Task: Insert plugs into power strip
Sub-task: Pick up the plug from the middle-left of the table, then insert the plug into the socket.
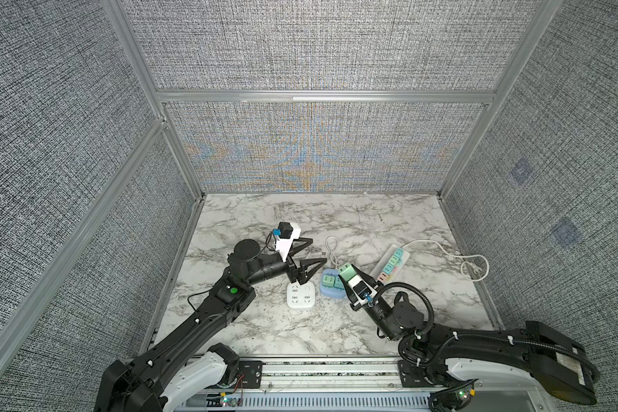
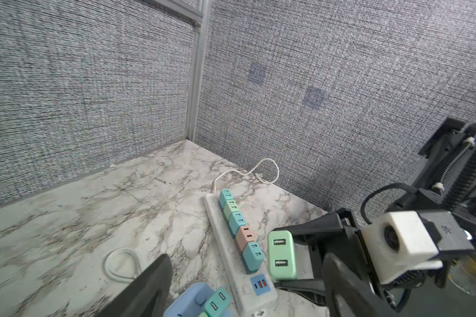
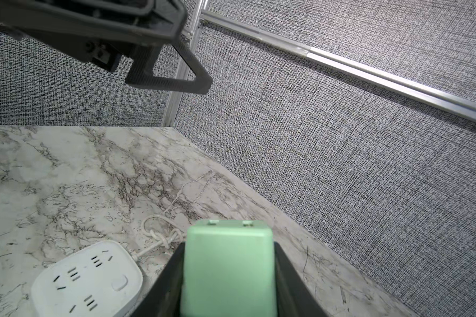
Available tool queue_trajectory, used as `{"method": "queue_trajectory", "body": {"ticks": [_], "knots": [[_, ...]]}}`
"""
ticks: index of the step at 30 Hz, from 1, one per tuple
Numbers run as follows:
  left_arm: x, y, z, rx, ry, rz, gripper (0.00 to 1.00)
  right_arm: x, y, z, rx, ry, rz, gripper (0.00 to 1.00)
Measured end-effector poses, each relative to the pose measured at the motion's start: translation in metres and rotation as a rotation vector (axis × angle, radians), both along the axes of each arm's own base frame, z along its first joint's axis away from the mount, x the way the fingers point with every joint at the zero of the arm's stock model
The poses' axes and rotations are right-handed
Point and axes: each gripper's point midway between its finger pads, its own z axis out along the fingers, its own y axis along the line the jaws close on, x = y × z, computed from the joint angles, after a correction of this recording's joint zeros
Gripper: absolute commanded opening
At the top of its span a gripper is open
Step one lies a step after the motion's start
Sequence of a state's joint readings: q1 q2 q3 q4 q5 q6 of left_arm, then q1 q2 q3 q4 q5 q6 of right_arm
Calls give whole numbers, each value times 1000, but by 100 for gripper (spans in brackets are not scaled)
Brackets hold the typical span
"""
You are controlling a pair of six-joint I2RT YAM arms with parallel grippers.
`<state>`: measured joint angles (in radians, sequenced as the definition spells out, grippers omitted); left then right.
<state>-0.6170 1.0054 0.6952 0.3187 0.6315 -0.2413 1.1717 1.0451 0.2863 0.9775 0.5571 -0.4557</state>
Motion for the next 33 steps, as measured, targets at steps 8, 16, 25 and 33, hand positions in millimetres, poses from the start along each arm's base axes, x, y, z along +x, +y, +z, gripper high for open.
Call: {"method": "queue_trajectory", "body": {"ticks": [8, 16, 25, 33], "knots": [[-10, -22, -4, 29, -14, -75, 84, -2, 13, 7, -30, -32, 40, 10], [-16, -32, -9, 54, -6, -118, 82, 0, 26, 18, -50, -67, 55, 10], [-15, -36, -14, 88, -3, -129, 75, 1, 30, 48, -30, -141, 45, 10], [-18, -41, -15, 93, -4, -159, 58, 7, 44, 44, -91, -157, 40, 10]]}}
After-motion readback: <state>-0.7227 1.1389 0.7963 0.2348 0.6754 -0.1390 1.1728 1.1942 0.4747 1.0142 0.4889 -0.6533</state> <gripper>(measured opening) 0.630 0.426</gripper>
